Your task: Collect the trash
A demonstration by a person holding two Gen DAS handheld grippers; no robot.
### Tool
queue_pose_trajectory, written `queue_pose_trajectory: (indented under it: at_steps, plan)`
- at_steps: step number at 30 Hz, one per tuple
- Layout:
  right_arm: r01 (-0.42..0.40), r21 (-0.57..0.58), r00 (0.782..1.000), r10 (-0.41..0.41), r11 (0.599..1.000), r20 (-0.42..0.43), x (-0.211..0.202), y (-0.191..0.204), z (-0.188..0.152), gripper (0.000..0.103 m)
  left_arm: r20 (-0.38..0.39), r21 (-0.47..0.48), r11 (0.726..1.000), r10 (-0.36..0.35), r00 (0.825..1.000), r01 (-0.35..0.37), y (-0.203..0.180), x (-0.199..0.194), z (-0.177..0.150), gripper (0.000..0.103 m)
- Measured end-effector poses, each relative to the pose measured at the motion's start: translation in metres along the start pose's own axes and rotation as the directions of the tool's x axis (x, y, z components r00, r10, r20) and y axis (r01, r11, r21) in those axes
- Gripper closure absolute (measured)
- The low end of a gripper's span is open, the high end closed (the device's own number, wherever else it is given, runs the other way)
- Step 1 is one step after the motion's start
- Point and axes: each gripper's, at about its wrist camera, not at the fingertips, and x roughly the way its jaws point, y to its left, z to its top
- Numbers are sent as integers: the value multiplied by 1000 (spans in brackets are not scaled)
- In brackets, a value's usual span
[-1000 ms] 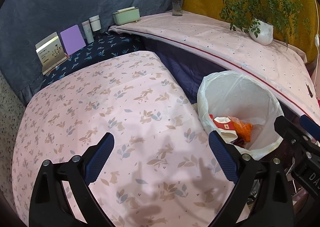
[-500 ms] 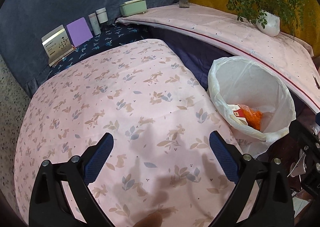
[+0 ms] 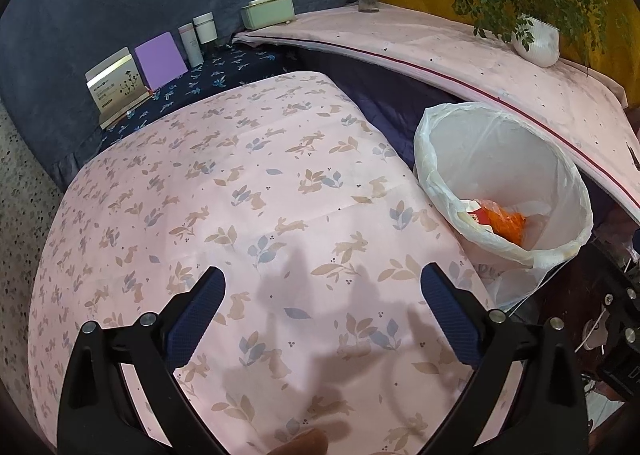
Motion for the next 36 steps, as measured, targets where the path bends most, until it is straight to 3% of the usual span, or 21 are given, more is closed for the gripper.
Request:
queue_pose_trajectory:
  at_steps: [36]
  plan:
    - [7, -1, 1000, -7, 1000, -16, 5, -4, -6, 7, 16, -20, 1000, 2, 1000, -1, -2, -4, 1, 9]
